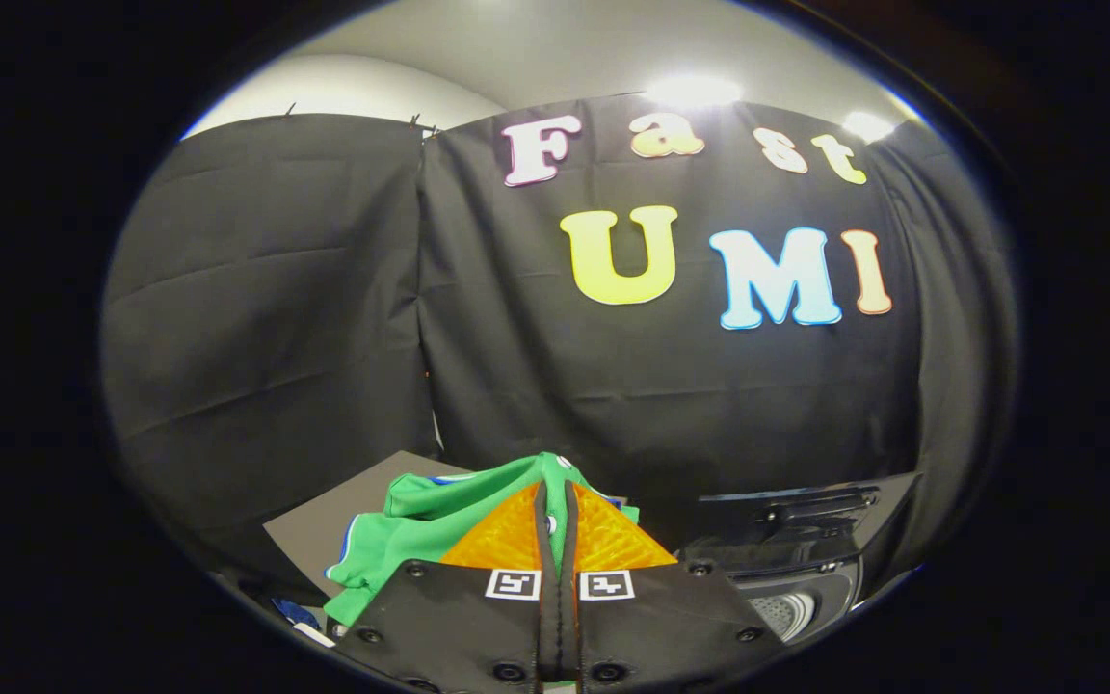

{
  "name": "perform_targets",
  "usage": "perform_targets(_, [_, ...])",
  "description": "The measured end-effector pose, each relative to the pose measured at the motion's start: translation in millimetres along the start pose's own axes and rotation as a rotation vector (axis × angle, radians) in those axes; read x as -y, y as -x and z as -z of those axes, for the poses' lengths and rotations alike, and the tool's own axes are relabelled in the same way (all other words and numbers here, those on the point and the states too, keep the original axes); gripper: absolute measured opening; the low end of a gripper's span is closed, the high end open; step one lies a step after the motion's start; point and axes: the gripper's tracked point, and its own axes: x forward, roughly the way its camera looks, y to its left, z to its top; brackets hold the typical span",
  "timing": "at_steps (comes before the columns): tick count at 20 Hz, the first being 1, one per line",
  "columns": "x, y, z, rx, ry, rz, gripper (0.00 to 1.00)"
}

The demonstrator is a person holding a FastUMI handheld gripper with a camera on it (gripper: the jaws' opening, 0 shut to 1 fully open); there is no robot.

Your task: Put the clothes into the washing machine and then close the washing machine lid.

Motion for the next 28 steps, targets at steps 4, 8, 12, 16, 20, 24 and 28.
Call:
perform_targets(4, [45.2, 17.6, -8.5, 0.013, -0.001, 0.073, 0.01])
perform_targets(8, [86.2, 33.4, -14.9, 0.037, 0.006, 0.141, 0.01])
perform_targets(12, [121.5, 45.5, -19.9, 0.056, 0.014, 0.196, 0.01])
perform_targets(16, [158.0, 54.4, -24.6, 0.072, 0.035, 0.250, 0.01])
perform_targets(20, [186.5, 55.8, -15.6, 0.060, 0.032, 0.283, 0.01])
perform_targets(24, [207.3, 47.5, 14.1, 0.007, 0.033, 0.297, 0.01])
perform_targets(28, [228.8, 36.2, 57.0, -0.068, 0.024, 0.312, 0.01])
